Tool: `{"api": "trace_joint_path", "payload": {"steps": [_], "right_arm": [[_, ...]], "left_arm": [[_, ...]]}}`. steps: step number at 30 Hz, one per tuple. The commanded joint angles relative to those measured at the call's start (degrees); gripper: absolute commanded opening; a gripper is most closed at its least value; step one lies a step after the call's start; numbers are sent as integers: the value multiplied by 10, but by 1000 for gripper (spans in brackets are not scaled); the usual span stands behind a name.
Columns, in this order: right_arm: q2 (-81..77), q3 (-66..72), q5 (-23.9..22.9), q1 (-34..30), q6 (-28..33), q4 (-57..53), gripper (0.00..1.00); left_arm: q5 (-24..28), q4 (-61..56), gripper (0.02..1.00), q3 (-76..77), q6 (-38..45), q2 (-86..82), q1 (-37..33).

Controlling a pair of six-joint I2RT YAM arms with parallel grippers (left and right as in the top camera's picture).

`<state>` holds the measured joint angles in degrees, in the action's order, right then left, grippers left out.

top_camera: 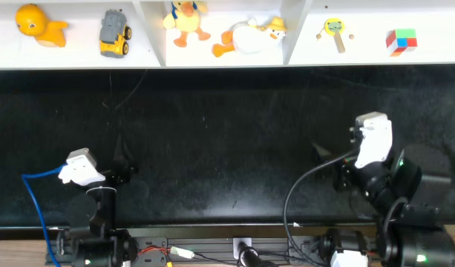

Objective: Store Toys

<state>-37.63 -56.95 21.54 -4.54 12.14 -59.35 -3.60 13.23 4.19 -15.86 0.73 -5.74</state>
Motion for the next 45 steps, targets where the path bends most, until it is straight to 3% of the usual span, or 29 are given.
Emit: {"api": "trace_joint_path", "payload": {"steps": [1, 6, 10, 19, 27, 31, 45], "right_arm": [[51, 89, -98, 64, -50, 117, 996], [137, 242, -184, 103, -141, 294, 993], [209, 347, -186, 107, -166, 368, 996], [375, 520, -186, 106, -258, 427, 996], [375, 532, -231, 106, -235, 468, 993], [375, 567, -224, 106, -236, 551, 991], [375, 567, -226, 107, -237, 550, 993]], "left_arm": [[5, -3, 998, -2, 13, -6, -3], [5, -3, 998, -2, 13, -6, -3], [5, -3, 998, -2, 13, -6, -3], [5, -3, 996, -2, 13, -6, -3], [5, -3, 998, -2, 13, -6, -3], [5, -3, 998, -2, 13, -6, -3], [5, -3, 998, -2, 13, -6, -3]]}}
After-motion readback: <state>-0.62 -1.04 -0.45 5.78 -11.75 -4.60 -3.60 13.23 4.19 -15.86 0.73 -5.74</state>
